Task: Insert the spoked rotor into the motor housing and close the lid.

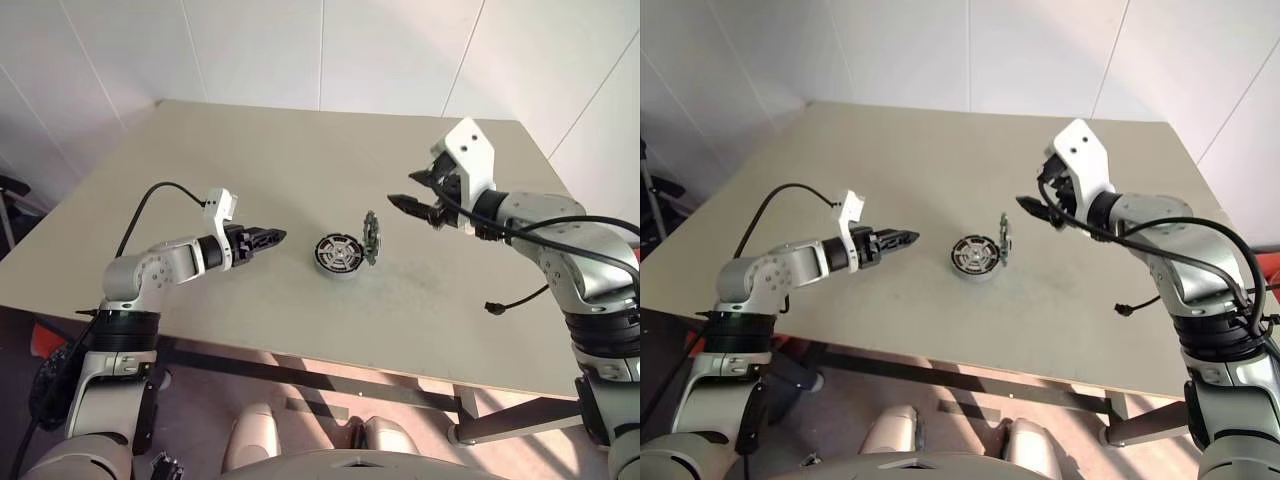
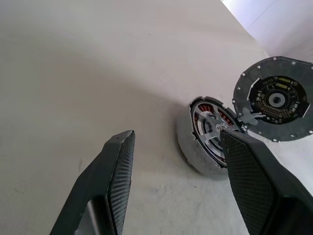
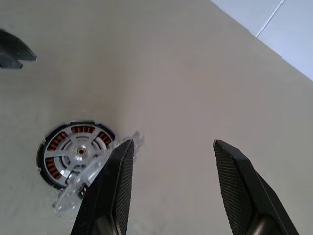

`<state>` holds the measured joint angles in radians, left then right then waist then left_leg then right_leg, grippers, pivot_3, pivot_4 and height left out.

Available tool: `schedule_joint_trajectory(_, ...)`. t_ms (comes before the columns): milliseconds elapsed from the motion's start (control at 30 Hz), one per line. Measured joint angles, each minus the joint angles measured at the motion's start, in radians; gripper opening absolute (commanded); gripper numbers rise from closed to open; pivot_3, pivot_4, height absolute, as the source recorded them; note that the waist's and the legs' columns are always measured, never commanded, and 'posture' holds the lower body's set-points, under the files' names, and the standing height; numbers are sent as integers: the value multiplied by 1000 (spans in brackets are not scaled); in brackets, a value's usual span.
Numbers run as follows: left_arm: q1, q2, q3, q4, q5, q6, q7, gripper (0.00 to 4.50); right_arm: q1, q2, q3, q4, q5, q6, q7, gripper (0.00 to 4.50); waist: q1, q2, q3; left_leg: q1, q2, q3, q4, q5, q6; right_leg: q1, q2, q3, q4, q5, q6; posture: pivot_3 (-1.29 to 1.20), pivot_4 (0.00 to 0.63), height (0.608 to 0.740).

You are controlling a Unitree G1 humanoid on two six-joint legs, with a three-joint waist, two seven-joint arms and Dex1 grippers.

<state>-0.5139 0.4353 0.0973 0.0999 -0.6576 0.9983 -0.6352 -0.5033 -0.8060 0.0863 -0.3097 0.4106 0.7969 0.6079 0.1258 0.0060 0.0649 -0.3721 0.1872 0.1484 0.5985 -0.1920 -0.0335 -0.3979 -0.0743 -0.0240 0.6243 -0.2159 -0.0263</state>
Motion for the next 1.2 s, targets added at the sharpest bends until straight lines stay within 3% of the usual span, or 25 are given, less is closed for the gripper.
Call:
schedule_joint_trajectory(200,-4,26,-17,-5,3,16,-42,2973,58,-20,55,-26,-51,1,45,2927,-1,0,0,4,1,0,0,1,2,4,0,0,0,1,-2,0,0,740)
schedule_joint_trajectory(233,-6,28,-17,-5,4,16,-42,2973,64,-18,67,-23,-67,1,40,2749,-1,0,0,5,1,0,0,1,2,4,0,0,0,1,-2,0,0,740)
schedule_joint_trajectory(300,-9,32,-17,-5,6,16,-42,2973,64,11,74,-8,-88,16,13,2301,-2,0,0,5,0,0,0,2,2,4,0,0,0,1,-3,0,0,740)
schedule_joint_trajectory(533,-10,29,-18,-7,18,15,-33,2973,41,120,73,28,-106,80,-58,19,-3,0,0,5,0,0,0,2,2,4,0,0,0,2,-3,0,0,740)
schedule_joint_trajectory(1033,-3,30,-2,-22,21,13,7,2973,-82,252,157,-14,-114,150,-35,19,-4,0,0,5,1,0,0,2,2,4,0,0,0,2,-3,0,0,740)
schedule_joint_trajectory(1200,-16,62,54,-9,35,-7,31,2973,-82,313,184,35,-126,147,-37,19,-5,0,0,5,1,0,0,2,1,4,0,0,0,2,-3,0,0,740)
